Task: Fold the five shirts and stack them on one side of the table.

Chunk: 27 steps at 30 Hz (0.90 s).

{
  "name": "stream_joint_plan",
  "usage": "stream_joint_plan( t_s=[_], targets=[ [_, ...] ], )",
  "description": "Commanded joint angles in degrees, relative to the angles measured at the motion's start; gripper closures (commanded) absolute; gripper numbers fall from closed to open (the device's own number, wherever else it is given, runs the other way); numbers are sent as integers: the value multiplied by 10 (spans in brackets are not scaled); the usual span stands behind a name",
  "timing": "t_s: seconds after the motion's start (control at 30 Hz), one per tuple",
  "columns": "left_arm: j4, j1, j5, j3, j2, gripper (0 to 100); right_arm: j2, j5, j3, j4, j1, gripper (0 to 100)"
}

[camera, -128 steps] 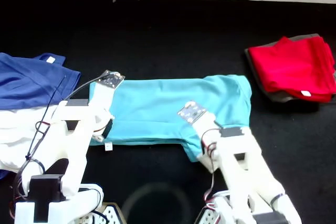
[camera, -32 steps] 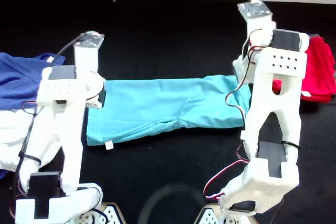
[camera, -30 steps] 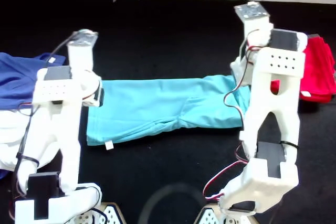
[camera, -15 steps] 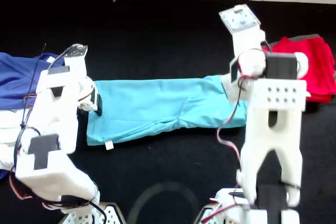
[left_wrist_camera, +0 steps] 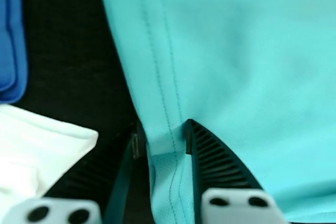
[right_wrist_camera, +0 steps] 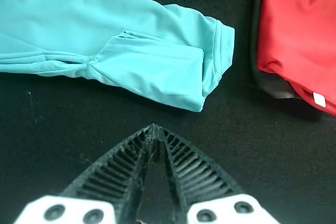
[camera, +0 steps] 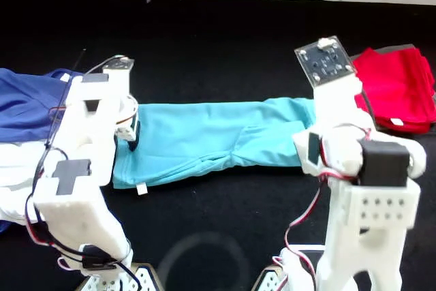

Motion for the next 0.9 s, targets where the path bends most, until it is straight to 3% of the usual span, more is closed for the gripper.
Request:
stream_joint_plan(
  t_s=[0.0,0.2,0.43,0.63,0.87],
  targets=[
    [35,29,6,-50,43,954,-44,-4,0,5,-4,992],
    [88,15,6,-125,102,992,-89,-4,67,6,4,992],
    [147,-68,-31,-213,102,992,-180,-4,236,-26,59,992],
    [193,-131,-67,-280,102,992,-289,1,492,-154,166,992],
    [286,-110,-65,-370,102,992,-313,2,691,-322,245,992]
  ],
)
